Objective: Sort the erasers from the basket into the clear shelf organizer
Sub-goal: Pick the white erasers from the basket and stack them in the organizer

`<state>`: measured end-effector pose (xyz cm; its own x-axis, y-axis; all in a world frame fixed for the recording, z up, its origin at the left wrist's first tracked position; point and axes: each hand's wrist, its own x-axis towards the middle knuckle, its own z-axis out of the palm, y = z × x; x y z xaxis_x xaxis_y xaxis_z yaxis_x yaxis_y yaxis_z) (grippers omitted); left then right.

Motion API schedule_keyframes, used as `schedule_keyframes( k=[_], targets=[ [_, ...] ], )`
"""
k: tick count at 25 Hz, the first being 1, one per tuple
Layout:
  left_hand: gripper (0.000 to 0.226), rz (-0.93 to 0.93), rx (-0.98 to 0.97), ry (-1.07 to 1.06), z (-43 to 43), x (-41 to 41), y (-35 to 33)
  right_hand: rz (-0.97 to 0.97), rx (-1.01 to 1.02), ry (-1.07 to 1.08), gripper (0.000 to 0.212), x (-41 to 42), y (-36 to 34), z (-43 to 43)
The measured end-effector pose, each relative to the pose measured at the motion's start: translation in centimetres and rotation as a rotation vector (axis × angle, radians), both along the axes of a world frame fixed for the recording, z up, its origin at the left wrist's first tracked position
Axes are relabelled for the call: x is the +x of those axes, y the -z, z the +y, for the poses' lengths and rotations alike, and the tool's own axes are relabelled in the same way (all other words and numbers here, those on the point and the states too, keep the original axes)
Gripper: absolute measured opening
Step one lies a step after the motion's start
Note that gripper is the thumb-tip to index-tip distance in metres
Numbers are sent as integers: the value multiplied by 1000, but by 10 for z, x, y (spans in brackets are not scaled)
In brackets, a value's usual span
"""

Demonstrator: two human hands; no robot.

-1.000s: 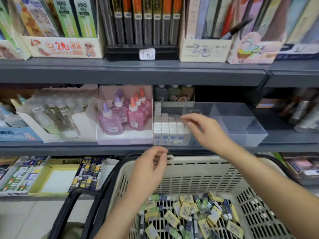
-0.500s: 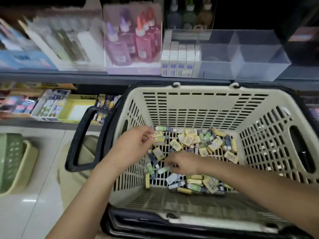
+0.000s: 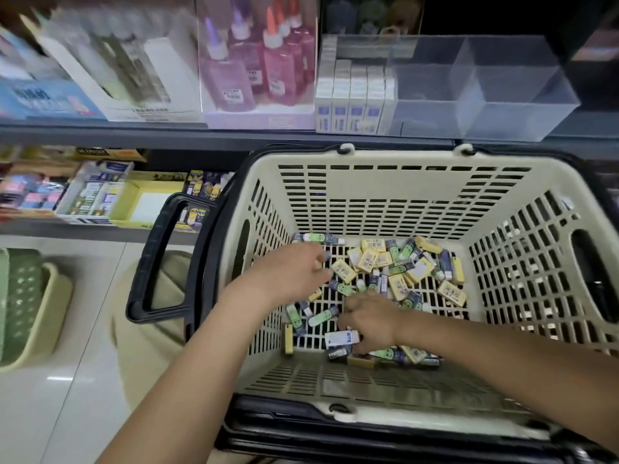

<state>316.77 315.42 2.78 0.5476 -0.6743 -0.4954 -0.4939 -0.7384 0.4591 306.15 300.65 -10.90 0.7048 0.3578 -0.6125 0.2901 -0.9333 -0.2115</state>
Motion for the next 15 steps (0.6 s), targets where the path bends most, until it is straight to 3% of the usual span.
schedule_keyframes(
  k=[4,6,9,13,15],
  targets=[
    [9,115,137,143,-43,3,36,54,1,16,53,5,-2,0],
    [16,235,248,212,-52,-6,64,61,27,11,49,3,-5,-2],
    [8,389,373,258,-50,-27,98,73,97,47,44,-2,-13,-9],
    [49,475,241,145,-50,-31,112,57,329,410,29,-1,-28,-27],
    [53,575,168,14,-52,-23,106,36,392,575,39,-4,-33,-34]
  ],
)
